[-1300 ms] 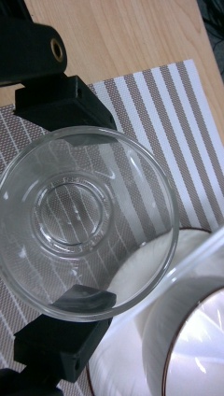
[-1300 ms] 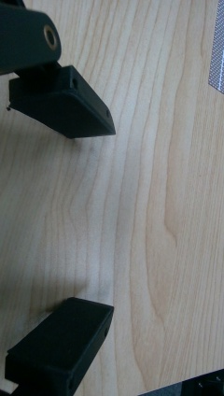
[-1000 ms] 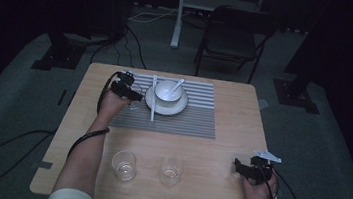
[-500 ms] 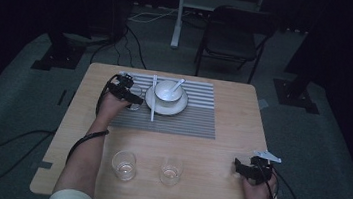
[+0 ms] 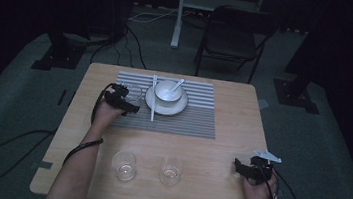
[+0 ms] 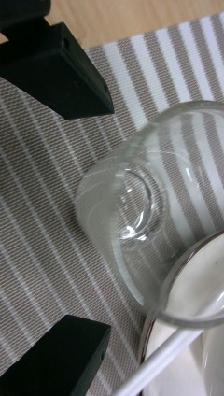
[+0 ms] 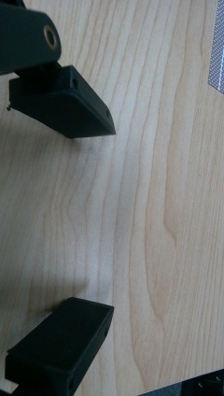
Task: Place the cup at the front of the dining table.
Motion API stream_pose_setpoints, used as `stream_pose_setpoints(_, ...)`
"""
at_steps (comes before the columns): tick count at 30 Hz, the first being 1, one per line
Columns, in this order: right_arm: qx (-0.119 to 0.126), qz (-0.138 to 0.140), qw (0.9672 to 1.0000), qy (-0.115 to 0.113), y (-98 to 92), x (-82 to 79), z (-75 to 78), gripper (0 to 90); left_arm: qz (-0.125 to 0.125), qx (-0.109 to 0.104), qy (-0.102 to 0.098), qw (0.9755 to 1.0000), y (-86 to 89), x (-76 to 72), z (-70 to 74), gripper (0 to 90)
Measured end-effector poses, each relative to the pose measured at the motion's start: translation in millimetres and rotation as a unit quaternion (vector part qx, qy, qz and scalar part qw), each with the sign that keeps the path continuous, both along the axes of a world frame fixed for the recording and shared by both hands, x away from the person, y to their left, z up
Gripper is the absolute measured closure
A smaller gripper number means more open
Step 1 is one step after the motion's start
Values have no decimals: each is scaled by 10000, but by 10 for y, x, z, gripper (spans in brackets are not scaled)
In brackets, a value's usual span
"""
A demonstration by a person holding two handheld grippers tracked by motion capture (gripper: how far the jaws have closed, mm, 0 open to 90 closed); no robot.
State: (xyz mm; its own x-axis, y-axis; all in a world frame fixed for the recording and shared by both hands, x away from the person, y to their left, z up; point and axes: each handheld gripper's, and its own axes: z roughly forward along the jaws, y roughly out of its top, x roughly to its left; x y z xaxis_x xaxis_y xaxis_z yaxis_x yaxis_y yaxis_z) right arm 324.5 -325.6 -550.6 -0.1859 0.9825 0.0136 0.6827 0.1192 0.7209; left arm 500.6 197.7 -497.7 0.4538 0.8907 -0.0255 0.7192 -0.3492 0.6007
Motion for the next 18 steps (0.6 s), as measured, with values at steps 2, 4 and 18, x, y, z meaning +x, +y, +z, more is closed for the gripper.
stream_pose_setpoints(2,-1,1,10000,0,0,0,0,118,-6,63,-65,10000,25,-50,6,0)
stream_pose_setpoints(4,-1,2,10000,-1,0,0,0,118,-23,52,-90,9999,49,-91,7,0)
stream_pose_setpoints(18,-2,2,10000,0,0,0,0,118,-94,-26,-100,9999,224,-339,-37,0)
